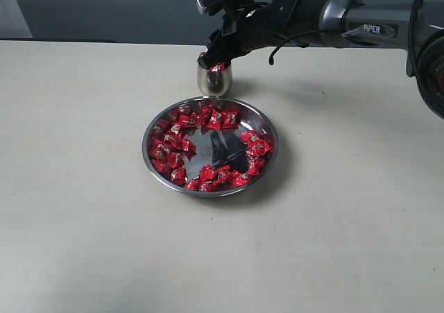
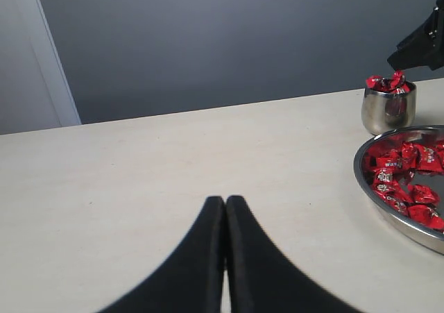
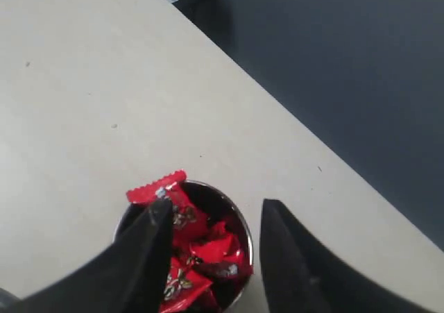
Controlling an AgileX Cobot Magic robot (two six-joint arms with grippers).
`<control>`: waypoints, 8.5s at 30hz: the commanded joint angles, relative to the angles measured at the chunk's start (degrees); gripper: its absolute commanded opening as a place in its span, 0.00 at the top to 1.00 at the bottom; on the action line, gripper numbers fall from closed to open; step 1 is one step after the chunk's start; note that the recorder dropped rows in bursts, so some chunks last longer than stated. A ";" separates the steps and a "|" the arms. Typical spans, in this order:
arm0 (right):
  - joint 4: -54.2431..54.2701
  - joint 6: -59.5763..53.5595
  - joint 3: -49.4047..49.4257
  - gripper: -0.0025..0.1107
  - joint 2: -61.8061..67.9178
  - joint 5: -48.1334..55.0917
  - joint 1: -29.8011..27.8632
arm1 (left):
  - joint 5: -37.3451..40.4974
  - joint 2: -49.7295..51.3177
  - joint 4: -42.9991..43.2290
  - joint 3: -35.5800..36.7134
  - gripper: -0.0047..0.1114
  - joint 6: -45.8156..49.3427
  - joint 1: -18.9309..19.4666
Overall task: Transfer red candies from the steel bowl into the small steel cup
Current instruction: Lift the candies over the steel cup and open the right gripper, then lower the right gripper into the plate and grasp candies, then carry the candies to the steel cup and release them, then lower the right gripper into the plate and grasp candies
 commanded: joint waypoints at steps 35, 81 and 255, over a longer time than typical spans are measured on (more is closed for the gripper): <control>-0.75 -0.17 -0.10 0.62 -7.14 48.27 0.30 | -0.33 -0.30 -0.23 0.14 0.96 -0.21 -0.37; -10.24 7.36 0.10 0.98 1.23 49.47 5.88 | -0.33 -0.30 -0.23 0.14 0.96 -0.21 -0.37; -0.10 2.21 -9.68 0.78 -1.13 56.17 -7.41 | -0.33 -0.30 -0.23 0.14 0.96 -0.21 -0.37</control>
